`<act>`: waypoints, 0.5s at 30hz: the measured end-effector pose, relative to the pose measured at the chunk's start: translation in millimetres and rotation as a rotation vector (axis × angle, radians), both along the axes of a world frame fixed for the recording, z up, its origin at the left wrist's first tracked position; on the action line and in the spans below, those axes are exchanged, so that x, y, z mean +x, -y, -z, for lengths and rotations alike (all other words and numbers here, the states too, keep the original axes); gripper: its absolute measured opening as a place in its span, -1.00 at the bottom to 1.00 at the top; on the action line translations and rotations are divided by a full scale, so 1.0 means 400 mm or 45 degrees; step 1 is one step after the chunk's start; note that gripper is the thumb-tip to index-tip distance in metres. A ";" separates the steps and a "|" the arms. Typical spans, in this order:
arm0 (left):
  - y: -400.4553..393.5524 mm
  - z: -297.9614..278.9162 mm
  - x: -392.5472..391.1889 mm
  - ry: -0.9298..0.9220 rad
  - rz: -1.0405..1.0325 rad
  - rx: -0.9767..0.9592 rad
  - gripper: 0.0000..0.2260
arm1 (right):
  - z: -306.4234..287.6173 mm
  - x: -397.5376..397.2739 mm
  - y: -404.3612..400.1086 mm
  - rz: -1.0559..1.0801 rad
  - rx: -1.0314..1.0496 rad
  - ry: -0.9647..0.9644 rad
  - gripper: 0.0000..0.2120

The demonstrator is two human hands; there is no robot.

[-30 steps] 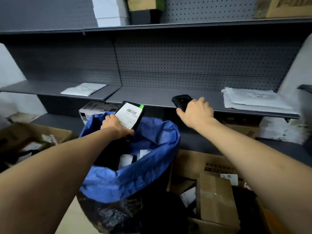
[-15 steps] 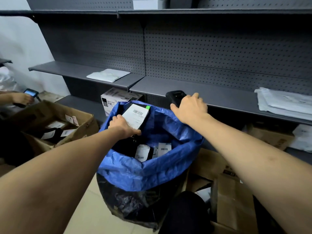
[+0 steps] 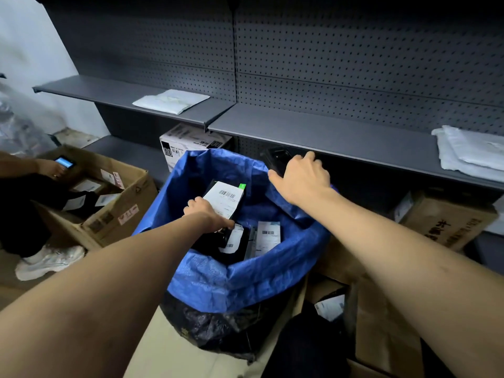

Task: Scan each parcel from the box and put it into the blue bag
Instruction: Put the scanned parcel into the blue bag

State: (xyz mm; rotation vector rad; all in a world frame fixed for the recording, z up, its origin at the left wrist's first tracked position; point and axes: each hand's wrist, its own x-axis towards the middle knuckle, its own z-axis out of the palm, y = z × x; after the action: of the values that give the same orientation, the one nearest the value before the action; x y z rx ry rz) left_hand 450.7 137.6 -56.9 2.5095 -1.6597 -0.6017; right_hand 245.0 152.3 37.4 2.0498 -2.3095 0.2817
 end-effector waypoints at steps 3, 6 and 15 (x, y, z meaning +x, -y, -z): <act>0.024 0.040 -0.014 0.015 -0.015 0.036 0.01 | 0.042 0.007 0.017 -0.032 -0.004 0.004 -0.27; 0.042 0.074 -0.023 0.046 -0.029 0.045 -0.02 | 0.087 0.016 0.026 -0.070 0.028 0.001 -0.27; 0.130 0.162 -0.018 0.040 -0.146 0.133 0.06 | 0.181 0.008 0.070 -0.141 0.159 -0.068 -0.16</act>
State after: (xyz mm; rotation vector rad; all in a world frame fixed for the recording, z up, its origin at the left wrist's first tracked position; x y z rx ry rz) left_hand 443.4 85.7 -121.7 2.6784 -1.5190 -0.6564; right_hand 248.2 124.4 -34.9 2.2184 -2.2402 0.0874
